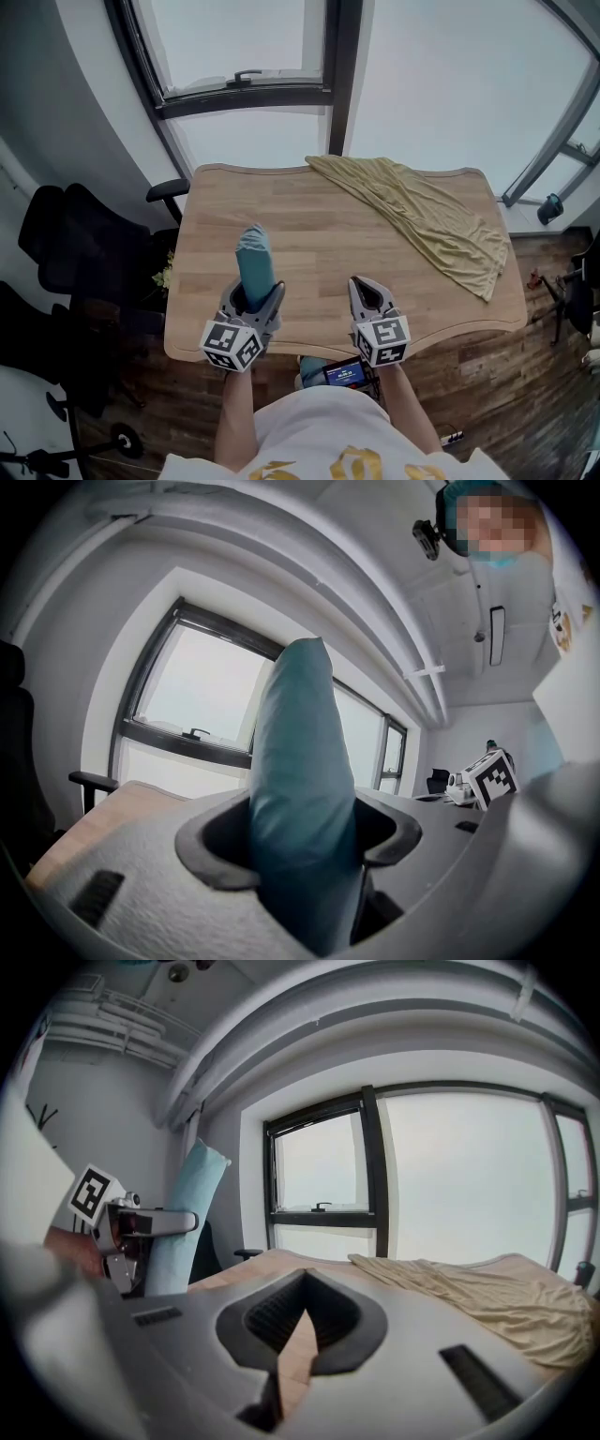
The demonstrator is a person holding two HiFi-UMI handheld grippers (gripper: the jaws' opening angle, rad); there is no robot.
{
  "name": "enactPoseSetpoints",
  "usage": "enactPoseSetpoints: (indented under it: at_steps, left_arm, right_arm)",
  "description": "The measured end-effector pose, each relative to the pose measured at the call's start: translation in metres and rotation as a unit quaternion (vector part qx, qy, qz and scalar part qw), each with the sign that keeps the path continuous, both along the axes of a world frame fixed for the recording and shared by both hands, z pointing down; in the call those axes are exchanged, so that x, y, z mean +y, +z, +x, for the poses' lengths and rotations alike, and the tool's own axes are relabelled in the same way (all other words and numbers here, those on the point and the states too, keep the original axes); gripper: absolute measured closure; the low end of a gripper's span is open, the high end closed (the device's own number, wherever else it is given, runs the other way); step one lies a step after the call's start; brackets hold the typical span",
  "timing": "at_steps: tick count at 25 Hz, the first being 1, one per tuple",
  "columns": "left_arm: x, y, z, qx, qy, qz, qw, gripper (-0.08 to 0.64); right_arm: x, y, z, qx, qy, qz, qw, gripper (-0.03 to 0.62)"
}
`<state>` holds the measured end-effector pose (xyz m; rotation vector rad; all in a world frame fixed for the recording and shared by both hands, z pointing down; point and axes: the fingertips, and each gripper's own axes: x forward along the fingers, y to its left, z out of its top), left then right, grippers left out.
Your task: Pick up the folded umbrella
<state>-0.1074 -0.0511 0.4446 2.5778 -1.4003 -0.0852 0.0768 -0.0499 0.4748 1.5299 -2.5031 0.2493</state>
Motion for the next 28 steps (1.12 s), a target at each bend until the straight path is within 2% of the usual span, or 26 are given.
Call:
enactPoseSetpoints:
  at_steps: [7, 28]
  left_arm:
    - [0.012, -0.001, 0.006, -0.003, 0.002, 0.007, 1.0, 0.271]
    - [0.013, 0.0, 0.019, -0.002, 0.018, 0.011, 0.9998, 0.27]
  right_arm:
    - [0.004, -0.009, 0.005, -0.024, 0.011, 0.012, 1.0, 0.583]
    - [0.011, -0.009, -0.002, -0.006, 0.006, 0.011, 1.0, 0.583]
